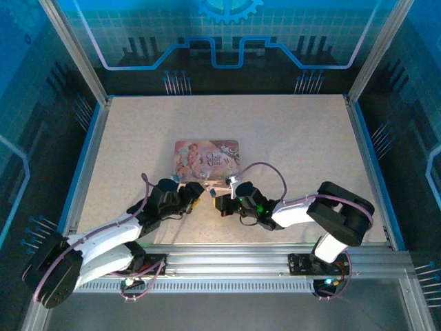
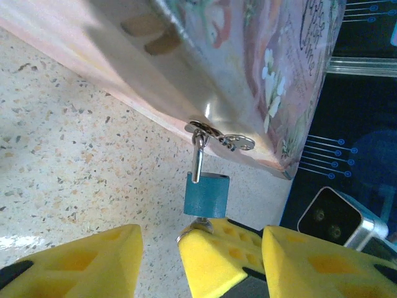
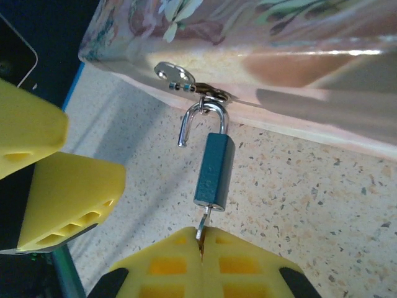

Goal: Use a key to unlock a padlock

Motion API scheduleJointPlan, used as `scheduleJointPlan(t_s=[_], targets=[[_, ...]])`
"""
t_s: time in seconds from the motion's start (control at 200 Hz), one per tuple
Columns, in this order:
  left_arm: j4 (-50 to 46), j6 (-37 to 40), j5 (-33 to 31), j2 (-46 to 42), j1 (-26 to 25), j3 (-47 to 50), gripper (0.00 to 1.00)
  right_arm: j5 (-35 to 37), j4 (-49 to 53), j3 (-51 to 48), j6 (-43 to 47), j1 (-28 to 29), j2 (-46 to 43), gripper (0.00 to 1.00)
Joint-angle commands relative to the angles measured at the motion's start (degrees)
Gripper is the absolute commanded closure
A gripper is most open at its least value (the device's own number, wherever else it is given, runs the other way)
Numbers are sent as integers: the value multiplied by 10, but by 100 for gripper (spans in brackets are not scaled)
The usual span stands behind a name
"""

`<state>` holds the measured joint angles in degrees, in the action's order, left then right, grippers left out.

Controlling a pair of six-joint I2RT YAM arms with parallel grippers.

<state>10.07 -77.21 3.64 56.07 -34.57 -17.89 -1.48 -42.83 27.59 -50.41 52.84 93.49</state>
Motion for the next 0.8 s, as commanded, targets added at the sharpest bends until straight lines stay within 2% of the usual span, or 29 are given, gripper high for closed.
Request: scheduleJointPlan(t_s=[0.0,0.48,0.66,0.795], targets=[[-51,35,-15,-19,5,-26,43,-29,-46,-14,-51,-17,19,94],[-96,77,42,-46,73,-28,33,-17,-1,-20,-31,-27,0,77],[-139,121,77,-65,131,-39,26,-12,34,-19,0,-32,-30,74],[-191,187,97,-63,185,-73,17,-23,49,-15,33,-42,-57,65]])
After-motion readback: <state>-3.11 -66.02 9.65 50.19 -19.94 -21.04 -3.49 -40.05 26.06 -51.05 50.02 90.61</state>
